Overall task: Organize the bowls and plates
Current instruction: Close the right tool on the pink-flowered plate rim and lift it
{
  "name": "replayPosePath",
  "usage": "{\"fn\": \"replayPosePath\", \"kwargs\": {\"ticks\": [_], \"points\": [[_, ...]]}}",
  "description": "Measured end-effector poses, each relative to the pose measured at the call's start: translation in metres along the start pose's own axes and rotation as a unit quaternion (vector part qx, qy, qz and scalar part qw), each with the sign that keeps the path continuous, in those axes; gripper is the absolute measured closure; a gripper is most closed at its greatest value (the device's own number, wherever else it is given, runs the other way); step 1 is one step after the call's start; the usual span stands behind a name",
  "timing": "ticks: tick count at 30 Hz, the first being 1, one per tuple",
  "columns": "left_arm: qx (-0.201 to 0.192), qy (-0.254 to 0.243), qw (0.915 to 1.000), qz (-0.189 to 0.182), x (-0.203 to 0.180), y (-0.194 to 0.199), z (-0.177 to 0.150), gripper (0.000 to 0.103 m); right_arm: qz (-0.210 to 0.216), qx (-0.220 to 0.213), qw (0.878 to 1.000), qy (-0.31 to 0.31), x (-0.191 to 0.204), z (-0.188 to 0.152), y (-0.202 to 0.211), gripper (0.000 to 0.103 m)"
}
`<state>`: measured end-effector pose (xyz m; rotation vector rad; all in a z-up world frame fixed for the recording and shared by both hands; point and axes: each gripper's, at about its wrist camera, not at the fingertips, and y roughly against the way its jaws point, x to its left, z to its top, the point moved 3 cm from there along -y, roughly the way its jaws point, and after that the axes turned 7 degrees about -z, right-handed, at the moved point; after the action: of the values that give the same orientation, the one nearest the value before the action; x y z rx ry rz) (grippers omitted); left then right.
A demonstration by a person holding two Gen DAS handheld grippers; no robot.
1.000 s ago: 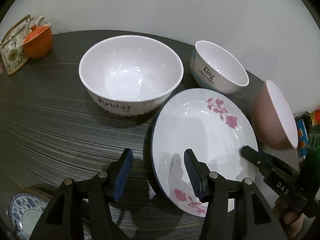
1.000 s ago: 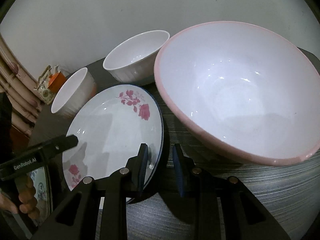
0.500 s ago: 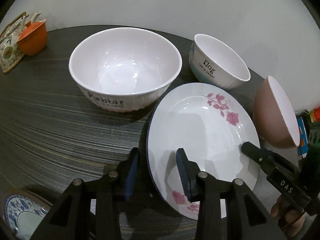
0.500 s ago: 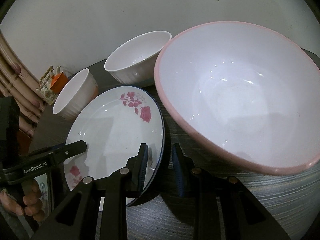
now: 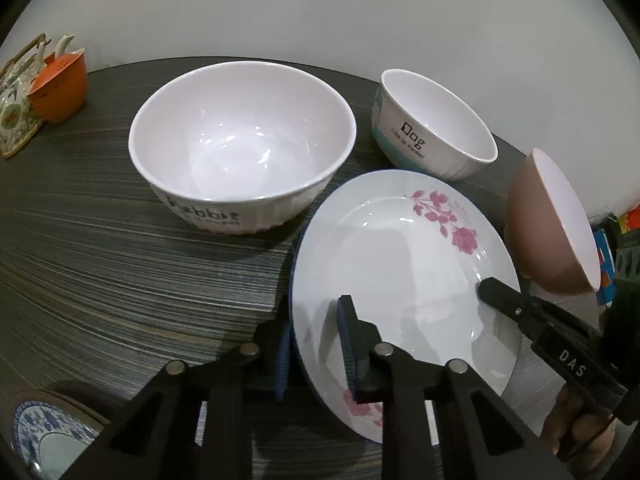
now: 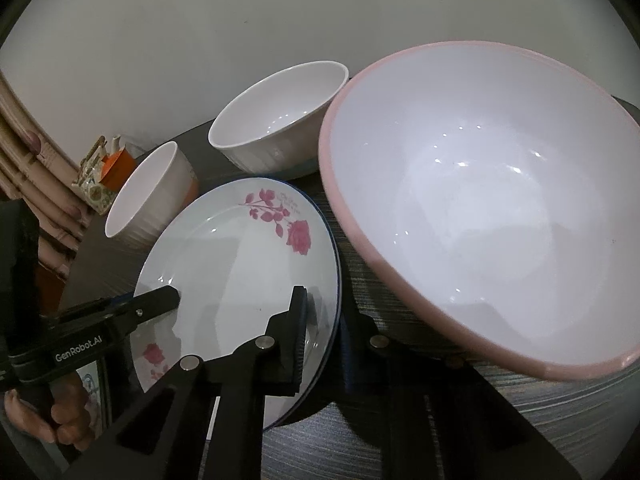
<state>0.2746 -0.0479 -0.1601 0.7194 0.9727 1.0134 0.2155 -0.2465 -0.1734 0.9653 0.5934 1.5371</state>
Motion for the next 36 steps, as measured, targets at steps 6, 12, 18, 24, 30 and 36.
{"fn": "replayPosePath", "kwargs": {"ticks": [6,12,18,24,30,36], "points": [[-0.001,-0.013,0.9999,0.01,-0.007,0.009,-0.017,0.085,0.0,-0.003,1.0,-0.001,-0.002,-0.003,0.003,0.09],[0.002,-0.014,0.9999,0.009,-0.012,0.015,-0.023,0.086,-0.001,-0.01,1.0,0.0,0.0,-0.004,0.007,0.091],[-0.005,-0.015,0.9998,0.009,-0.014,0.027,-0.028,0.087,-0.001,-0.015,1.0,0.004,0.009,-0.004,0.01,0.091],[-0.008,-0.013,0.9998,0.012,-0.014,0.031,-0.03,0.087,0.001,-0.022,1.0,0.009,0.016,-0.006,0.016,0.091],[-0.016,-0.013,0.9997,0.015,-0.014,0.044,-0.031,0.087,0.003,-0.028,1.0,0.013,0.028,-0.006,0.024,0.091],[-0.024,-0.009,0.9994,0.021,-0.01,0.057,-0.036,0.087,0.006,-0.036,0.999,0.02,0.041,-0.01,0.038,0.091]]}}
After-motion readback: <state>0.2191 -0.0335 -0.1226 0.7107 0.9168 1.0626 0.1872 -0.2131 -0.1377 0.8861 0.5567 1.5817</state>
